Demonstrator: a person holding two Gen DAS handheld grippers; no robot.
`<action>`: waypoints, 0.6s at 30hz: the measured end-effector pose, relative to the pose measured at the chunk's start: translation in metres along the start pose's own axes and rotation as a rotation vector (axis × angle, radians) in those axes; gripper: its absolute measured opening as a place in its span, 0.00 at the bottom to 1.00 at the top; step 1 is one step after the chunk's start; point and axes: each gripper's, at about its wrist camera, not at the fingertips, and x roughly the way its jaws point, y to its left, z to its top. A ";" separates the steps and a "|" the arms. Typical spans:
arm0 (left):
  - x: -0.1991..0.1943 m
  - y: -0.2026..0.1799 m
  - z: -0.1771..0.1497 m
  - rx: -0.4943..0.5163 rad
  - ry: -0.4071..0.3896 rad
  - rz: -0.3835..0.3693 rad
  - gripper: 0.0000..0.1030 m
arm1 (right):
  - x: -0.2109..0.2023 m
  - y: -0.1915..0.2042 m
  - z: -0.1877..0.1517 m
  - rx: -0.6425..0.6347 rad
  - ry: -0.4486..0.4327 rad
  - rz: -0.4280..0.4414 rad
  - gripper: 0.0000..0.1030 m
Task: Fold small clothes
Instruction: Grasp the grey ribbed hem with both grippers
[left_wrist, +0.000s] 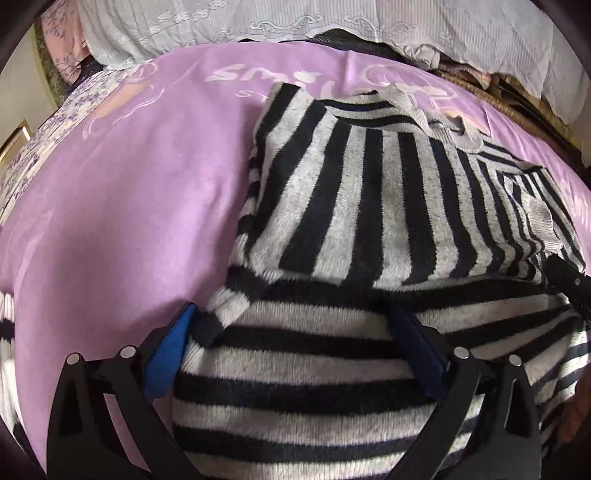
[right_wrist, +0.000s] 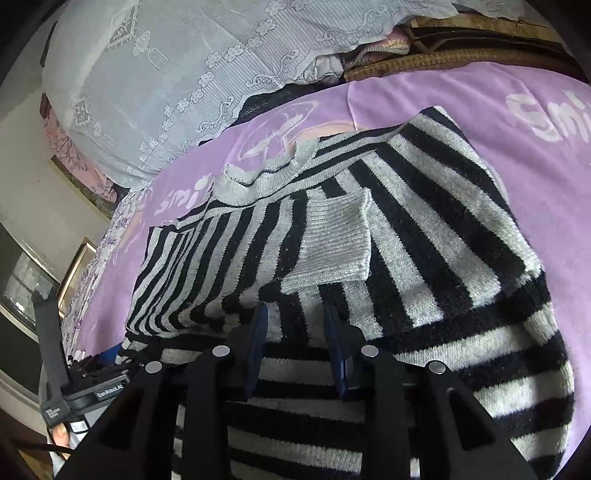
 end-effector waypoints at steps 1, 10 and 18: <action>-0.009 0.003 -0.004 -0.008 -0.012 -0.014 0.96 | -0.009 0.001 -0.005 -0.005 -0.010 0.013 0.33; -0.063 0.029 -0.074 -0.004 -0.051 -0.061 0.96 | -0.091 -0.025 -0.063 -0.028 -0.060 -0.026 0.35; -0.082 0.061 -0.127 0.025 -0.043 -0.069 0.96 | -0.138 -0.062 -0.104 -0.004 -0.086 -0.079 0.43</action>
